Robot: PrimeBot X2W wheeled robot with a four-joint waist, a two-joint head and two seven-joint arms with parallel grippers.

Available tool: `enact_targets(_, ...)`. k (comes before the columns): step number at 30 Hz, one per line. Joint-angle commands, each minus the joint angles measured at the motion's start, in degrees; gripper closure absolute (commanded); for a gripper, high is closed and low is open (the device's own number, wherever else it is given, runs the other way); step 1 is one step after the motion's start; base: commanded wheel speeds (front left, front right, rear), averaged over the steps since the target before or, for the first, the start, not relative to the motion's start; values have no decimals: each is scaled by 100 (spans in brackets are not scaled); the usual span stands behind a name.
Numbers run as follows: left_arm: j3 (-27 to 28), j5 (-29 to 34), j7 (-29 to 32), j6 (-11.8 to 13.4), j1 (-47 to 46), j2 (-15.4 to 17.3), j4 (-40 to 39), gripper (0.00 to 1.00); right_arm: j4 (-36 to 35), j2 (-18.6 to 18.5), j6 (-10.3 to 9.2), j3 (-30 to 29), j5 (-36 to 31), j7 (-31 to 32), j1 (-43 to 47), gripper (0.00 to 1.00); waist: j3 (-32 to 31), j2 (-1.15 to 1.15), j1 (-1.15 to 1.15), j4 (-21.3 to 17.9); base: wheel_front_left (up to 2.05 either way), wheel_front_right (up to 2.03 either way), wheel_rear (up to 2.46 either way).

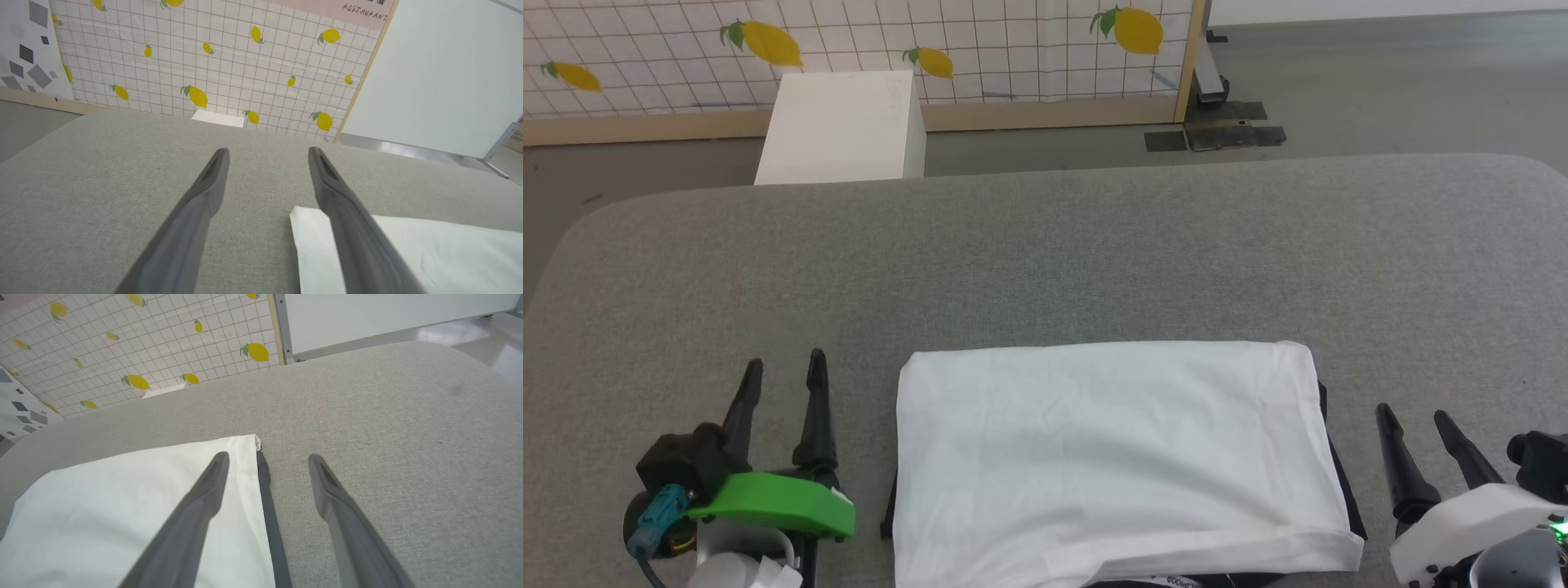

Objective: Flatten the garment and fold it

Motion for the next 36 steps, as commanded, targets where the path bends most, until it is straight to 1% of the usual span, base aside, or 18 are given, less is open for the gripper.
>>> enact_targets(1,119,241,-41,35,-105,-107,-110,0,126,17,-9,-29,56,-53,-156,0,29,48,0,-7,0,0,0)
enact_targets(3,311,549,-41,31,-122,-260,-244,0,378,20,-9,-69,250,-49,-265,0,53,48,0,-14,0,0,0)
enact_targets(6,545,881,-42,-47,-139,-455,-332,0,830,22,-9,-116,494,150,-464,0,92,48,0,-34,0,0,0)
enact_targets(12,816,1171,-43,-240,-146,-682,-314,0,1772,23,-9,-85,698,706,-1055,0,168,48,0,-64,0,0,0)
enact_targets(18,844,1295,-43,-387,-157,-790,-222,0,2567,23,-9,104,674,1391,-1460,0,232,48,0,14,0,0,0)
enact_targets(22,858,1335,-43,-430,-166,-827,-213,0,2858,23,-9,154,693,1803,-1564,0,268,48,0,56,0,0,0)
enact_targets(27,897,1357,-43,-453,-143,-851,-221,0,3090,23,-9,413,1127,2266,-1617,0,299,48,0,62,0,0,0)
enact_targets(28,900,1361,-43,-456,-140,-853,-222,0,3100,23,-9,471,1234,2316,-1618,8,305,48,0,60,0,0,0)
enact_targets(29,901,1367,-43,-458,-142,-856,-222,0,3107,23,-9,530,1325,2361,-1617,38,313,48,0,57,0,0,0)
enact_targets(30,899,1370,-43,-459,-147,-858,-221,0,3106,23,-9,556,1355,2368,-1617,58,318,48,0,55,0,0,0)
enact_targets(31,897,1369,-43,-463,-154,-861,-213,0,3097,23,-9,569,1386,2336,-1627,75,323,48,0,52,0,0,0)
enact_targets(32,894,1370,-43,-465,-160,-862,-207,0,3098,23,-9,577,1401,2315,-1635,98,326,48,0,48,0,0,0)
enact_targets(33,888,1374,-43,-463,-167,-864,-202,0,3098,23,-9,575,1401,2278,-1648,100,328,48,0,44,0,0,0)
enact_targets(36,871,1373,-43,-462,-177,-867,-186,0,3104,23,-9,515,1375,2151,-1688,100,325,48,0,43,0,0,0)
